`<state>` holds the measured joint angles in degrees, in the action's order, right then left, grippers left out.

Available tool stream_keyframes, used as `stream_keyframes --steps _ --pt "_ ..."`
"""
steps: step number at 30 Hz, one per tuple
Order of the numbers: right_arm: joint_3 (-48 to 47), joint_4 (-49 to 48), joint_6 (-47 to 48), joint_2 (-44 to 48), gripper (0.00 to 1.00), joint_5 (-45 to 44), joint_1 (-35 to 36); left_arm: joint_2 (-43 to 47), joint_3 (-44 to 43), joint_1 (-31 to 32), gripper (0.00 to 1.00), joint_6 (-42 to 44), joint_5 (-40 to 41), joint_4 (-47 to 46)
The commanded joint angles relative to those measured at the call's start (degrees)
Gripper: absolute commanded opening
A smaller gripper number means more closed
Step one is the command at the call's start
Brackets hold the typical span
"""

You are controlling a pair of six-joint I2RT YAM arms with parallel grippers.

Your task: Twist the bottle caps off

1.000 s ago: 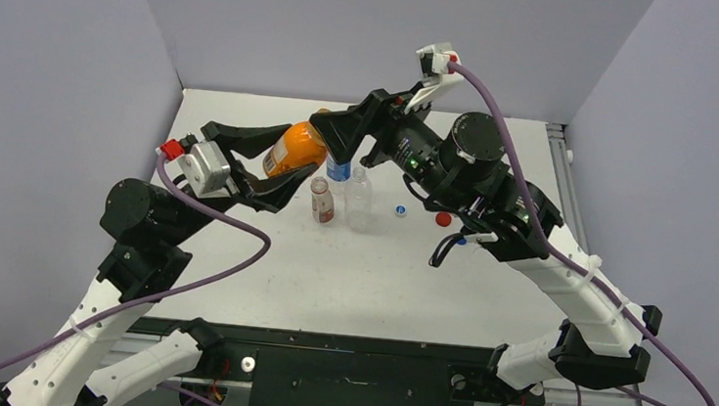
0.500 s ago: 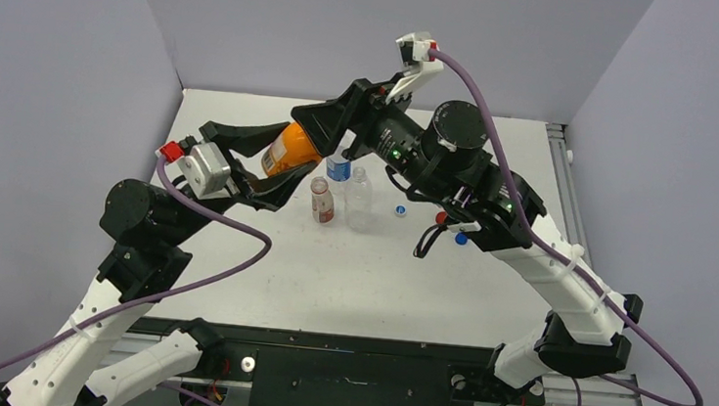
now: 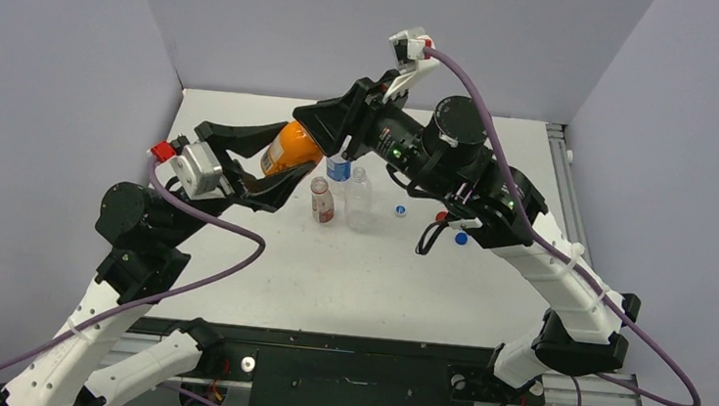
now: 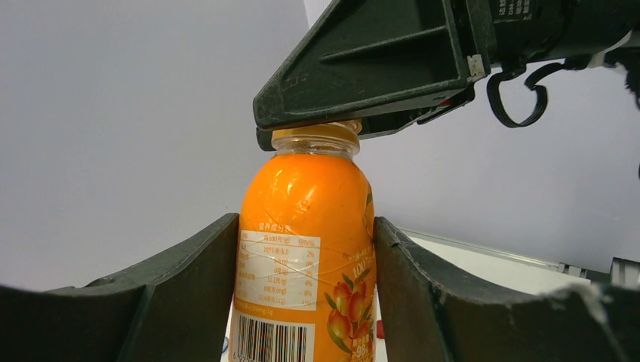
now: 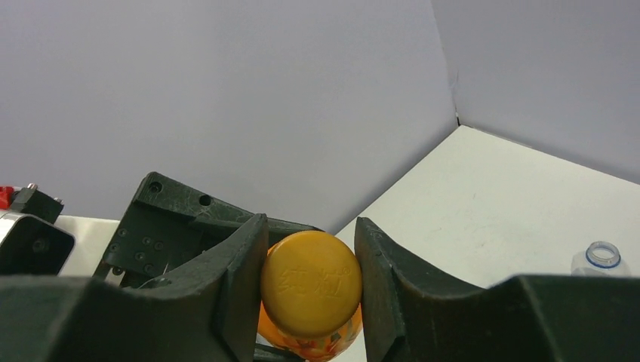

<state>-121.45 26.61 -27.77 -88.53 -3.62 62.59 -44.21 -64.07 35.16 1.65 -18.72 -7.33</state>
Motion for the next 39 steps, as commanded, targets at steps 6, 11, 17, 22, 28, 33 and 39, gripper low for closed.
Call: stream_keyframes --steps 6,11,17,22,28,33,39 --pt "0.64 -20.08 0.14 4.2 0.0 35.67 -7.49 -0.83 -6.61 -0.15 0.0 -18.09 -10.12 -0.95" --pt "-2.73 -25.96 -5.42 1.64 0.0 47.81 -10.41 -0.82 -8.55 -0.09 0.0 -22.98 -14.23 2.0" --pt "-6.75 -21.26 -4.98 0.52 0.0 48.92 -12.96 -0.15 -8.12 -0.09 0.0 -21.07 -14.13 2.74" --pt "6.75 -7.88 4.42 9.21 0.0 24.19 -20.32 1.81 -5.48 -0.09 0.0 -14.48 -14.19 4.2" --pt "36.85 0.58 2.19 20.54 0.0 -0.95 -29.17 5.14 -1.57 -0.18 0.0 -10.86 -14.16 6.21" --pt "62.92 -5.93 -4.99 23.75 0.0 -7.77 -33.9 7.01 0.96 -0.18 0.0 -9.73 -15.69 8.2" --pt "72.98 -11.65 -11.1 14.74 0.0 -14.21 -34.11 7.17 1.47 -0.11 0.0 -8.57 -16.74 9.56"
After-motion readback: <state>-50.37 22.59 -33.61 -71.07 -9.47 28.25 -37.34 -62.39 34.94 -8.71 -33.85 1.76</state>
